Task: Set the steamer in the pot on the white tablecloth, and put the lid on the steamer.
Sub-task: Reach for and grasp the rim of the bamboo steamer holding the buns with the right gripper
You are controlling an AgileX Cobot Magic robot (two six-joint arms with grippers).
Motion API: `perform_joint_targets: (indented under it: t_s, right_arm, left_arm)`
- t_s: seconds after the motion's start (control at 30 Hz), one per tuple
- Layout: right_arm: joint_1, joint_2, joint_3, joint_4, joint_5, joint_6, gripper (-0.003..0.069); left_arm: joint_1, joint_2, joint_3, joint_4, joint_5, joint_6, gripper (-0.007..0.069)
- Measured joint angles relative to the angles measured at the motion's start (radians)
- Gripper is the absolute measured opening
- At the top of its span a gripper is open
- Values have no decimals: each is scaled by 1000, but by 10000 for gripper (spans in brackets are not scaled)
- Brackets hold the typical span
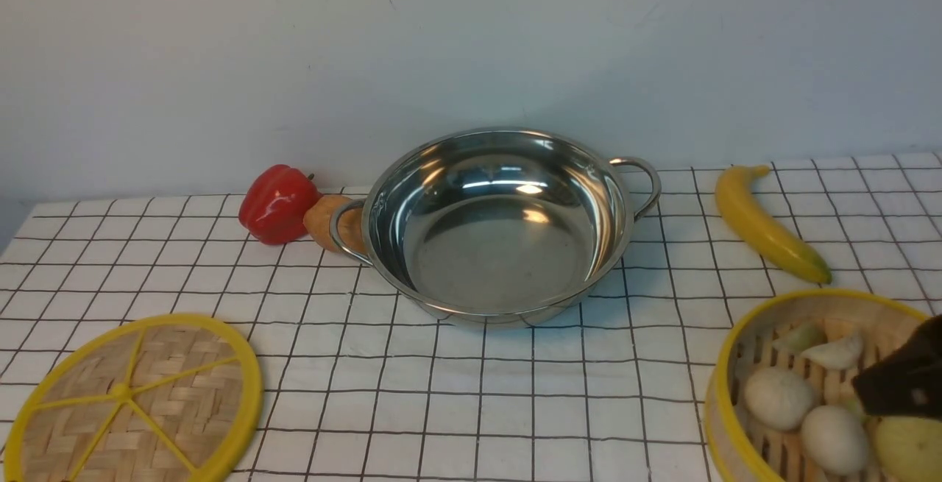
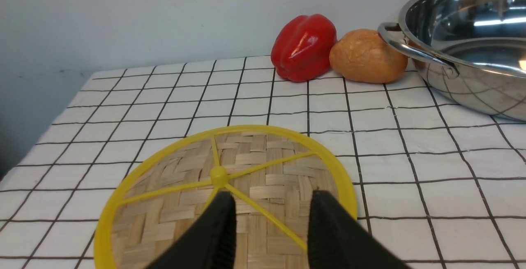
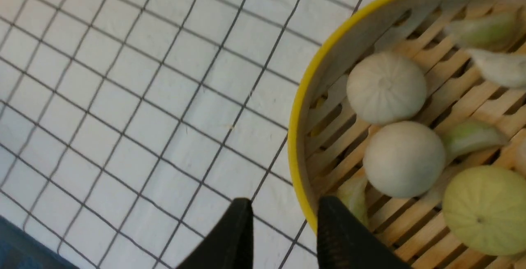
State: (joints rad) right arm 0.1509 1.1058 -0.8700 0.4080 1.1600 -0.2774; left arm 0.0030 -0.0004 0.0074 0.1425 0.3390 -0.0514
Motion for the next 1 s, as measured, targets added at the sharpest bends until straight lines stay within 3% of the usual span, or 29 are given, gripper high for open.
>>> perform_joint_targets:
  t_s: [0.13, 0.3, 0.53, 1.0]
  right_arm:
    - [170, 101, 0, -150, -43, 185, 240]
    - [304, 222, -2, -289, -76, 381, 240]
    - [336, 358, -2, -321, -194, 455, 257]
    - [337, 470, -2, -314, -310, 475, 261]
  left_arm:
    - [0, 0, 0, 0, 0, 0, 243]
    - [0, 0, 0, 0, 0, 0, 243]
    - [0, 0, 0, 0, 0, 0, 243]
    - [0, 0, 0, 0, 0, 0, 243]
